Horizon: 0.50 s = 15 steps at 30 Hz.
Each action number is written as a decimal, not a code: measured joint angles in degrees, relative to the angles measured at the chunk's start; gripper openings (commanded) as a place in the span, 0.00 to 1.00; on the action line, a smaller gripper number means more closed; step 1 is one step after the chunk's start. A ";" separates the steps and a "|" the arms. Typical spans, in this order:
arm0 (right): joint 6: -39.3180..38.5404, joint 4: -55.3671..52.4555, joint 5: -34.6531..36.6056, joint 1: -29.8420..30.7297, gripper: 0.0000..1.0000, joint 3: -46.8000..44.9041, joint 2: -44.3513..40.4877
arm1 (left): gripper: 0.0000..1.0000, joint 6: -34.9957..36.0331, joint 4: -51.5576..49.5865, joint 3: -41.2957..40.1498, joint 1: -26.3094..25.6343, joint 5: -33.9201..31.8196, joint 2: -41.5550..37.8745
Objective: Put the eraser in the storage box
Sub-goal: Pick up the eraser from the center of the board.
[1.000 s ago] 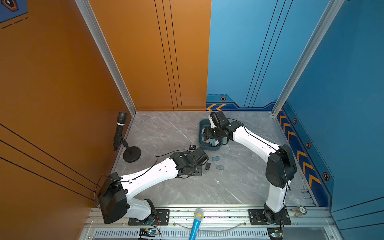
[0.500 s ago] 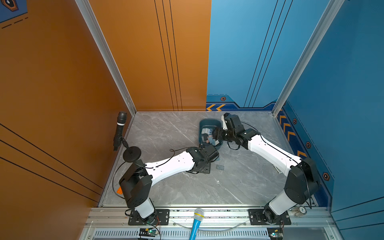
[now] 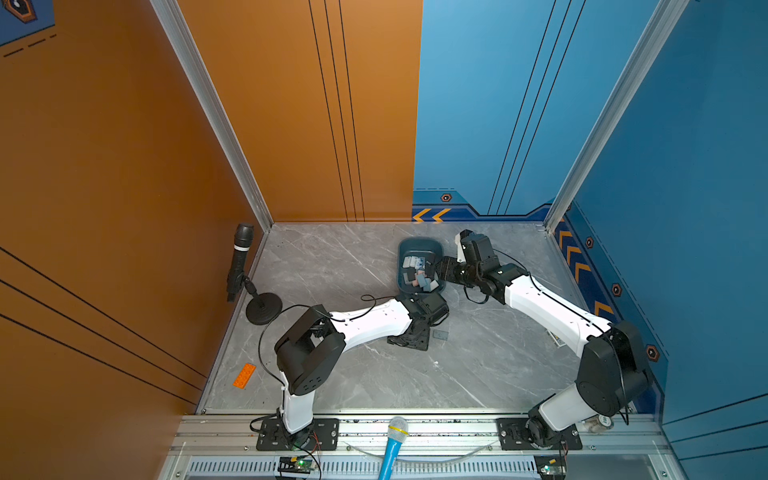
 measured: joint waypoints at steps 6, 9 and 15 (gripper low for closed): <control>0.26 0.52 -0.20 -0.57 0.57 -0.48 -0.13 | 0.71 2.78 0.94 -0.13 0.83 1.05 1.62; 0.44 0.63 -0.20 -0.63 0.57 -0.92 -0.42 | 0.71 4.48 2.43 -0.70 1.64 2.40 1.62; 0.66 0.96 -0.24 -0.98 0.58 -1.27 -1.38 | 0.71 7.93 4.22 -2.64 3.85 4.70 1.70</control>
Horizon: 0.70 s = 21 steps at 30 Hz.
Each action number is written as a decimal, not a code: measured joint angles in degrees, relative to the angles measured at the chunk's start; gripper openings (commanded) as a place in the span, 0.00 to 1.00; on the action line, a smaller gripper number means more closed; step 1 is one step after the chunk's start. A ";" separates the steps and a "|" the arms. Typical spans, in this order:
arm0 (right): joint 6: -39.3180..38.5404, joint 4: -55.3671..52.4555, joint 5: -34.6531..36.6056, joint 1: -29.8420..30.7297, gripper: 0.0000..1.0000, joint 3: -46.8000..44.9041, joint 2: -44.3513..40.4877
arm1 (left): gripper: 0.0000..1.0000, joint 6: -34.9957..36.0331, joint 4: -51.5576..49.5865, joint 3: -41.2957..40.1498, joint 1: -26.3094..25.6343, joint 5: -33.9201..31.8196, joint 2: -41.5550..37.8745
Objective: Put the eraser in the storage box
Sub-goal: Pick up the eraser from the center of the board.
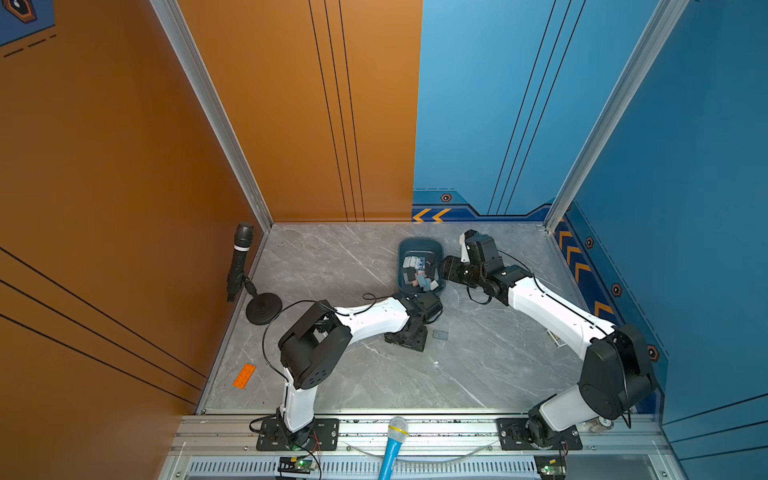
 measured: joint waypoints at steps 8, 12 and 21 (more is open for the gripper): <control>0.15 0.37 0.02 -0.15 0.58 -0.39 -0.74 | 0.67 2.62 1.20 -1.09 1.79 1.57 -0.13; 0.17 0.42 0.00 -0.15 0.58 -0.50 -0.72 | 0.60 3.67 1.44 -1.14 1.90 1.66 -0.15; 0.17 0.50 0.00 -0.26 0.58 -0.52 -0.72 | 0.46 4.28 2.29 -2.05 2.03 1.73 -0.72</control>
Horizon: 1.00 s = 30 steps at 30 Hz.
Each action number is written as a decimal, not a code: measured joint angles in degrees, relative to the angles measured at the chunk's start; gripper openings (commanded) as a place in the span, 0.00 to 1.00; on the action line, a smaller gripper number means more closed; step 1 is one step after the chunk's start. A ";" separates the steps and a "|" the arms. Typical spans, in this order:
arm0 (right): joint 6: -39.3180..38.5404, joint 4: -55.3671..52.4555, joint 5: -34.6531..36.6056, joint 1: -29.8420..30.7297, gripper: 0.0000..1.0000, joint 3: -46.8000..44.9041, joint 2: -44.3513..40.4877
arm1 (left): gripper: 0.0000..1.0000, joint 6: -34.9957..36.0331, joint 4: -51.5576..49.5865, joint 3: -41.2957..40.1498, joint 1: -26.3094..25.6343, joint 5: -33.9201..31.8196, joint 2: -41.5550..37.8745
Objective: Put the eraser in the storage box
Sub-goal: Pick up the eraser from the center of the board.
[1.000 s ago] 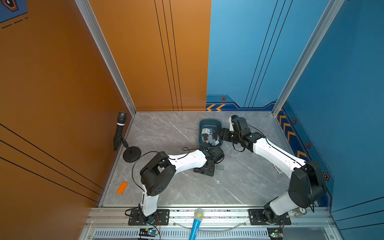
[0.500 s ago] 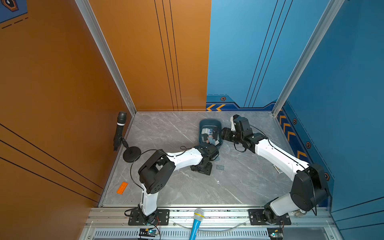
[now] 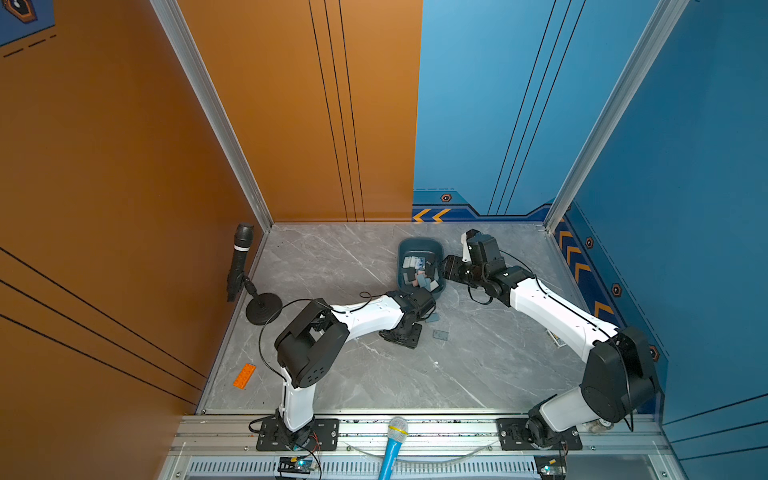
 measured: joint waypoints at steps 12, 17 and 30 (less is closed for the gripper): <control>0.00 0.04 0.00 -0.31 0.58 -0.46 -0.02 | 0.45 -1.14 1.84 -1.79 -0.02 0.02 -1.46; 0.00 0.04 0.00 -0.44 0.58 -1.11 -0.57 | 0.46 -1.60 2.08 -2.99 -0.02 0.39 -2.60; 0.00 0.07 0.00 -0.76 0.58 -1.53 -1.84 | 0.47 -2.60 0.31 -3.80 -0.17 1.22 -7.63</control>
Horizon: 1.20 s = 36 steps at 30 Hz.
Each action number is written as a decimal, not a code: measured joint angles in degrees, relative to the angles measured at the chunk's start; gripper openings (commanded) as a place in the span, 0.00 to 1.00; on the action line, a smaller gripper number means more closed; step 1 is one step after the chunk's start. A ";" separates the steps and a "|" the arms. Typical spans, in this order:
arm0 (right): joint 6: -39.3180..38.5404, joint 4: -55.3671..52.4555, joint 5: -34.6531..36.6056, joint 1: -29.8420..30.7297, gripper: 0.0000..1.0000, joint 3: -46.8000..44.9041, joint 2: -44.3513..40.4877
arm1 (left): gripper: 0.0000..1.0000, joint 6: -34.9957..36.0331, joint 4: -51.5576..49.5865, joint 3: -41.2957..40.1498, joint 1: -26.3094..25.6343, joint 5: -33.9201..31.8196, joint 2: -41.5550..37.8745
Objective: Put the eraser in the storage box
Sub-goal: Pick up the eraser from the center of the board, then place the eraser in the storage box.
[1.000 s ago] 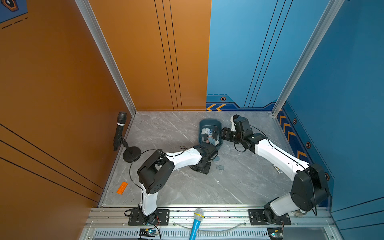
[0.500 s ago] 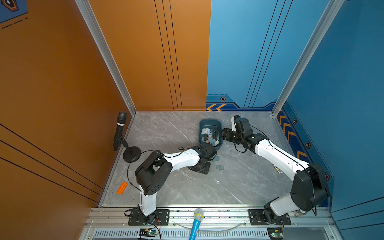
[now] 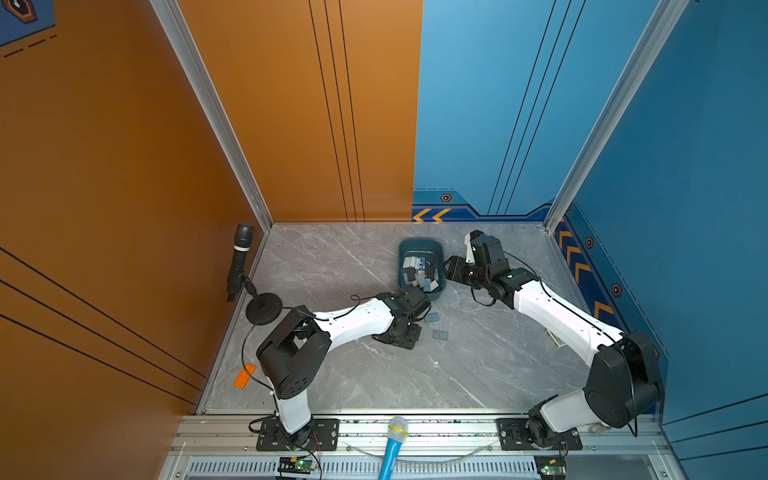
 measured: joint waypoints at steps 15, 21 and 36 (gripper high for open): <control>0.00 0.00 -0.44 -1.77 0.58 -1.33 -1.27 | 0.47 2.01 -3.17 12.92 6.84 1.99 -1.18; 0.00 0.02 -1.33 -3.04 0.58 -2.67 -3.39 | 0.46 3.93 -3.17 23.89 11.21 3.41 4.98; 0.22 0.22 -3.04 -8.33 0.59 -5.31 -6.84 | 0.45 5.79 -3.41 57.90 17.22 6.10 34.34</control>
